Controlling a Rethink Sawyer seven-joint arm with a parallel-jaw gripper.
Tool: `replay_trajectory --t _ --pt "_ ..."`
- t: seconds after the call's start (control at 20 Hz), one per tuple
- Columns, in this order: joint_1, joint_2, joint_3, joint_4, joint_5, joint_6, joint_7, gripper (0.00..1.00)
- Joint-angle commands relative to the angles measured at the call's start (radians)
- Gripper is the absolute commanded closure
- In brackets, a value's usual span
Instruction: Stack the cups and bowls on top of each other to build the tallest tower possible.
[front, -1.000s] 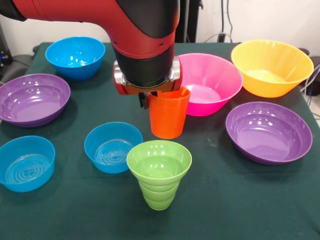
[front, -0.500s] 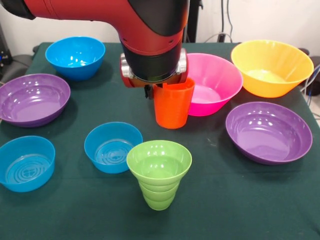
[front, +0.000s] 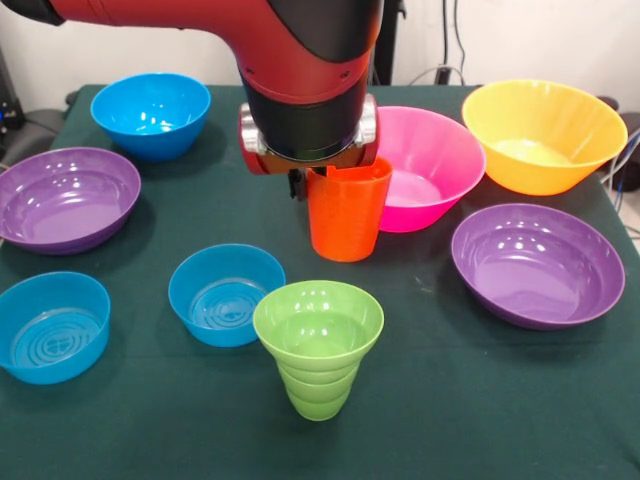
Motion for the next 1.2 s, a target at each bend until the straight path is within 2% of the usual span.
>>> replay_trajectory --t 0.05,0.4,0.9,0.95,1.2 --pt "0.033 -0.029 0.035 -0.044 -0.044 0.088 -0.176 1.0" --pt "0.023 -0.084 0.033 0.0 -0.021 0.068 -0.181 1.0" --pt "0.006 -0.084 0.037 0.014 -0.021 0.016 -0.186 1.0" --pt "0.013 -0.061 0.044 -0.032 -0.03 0.038 -0.192 1.0" --pt "0.022 -0.008 0.061 -0.126 -0.051 0.053 -0.211 1.0"
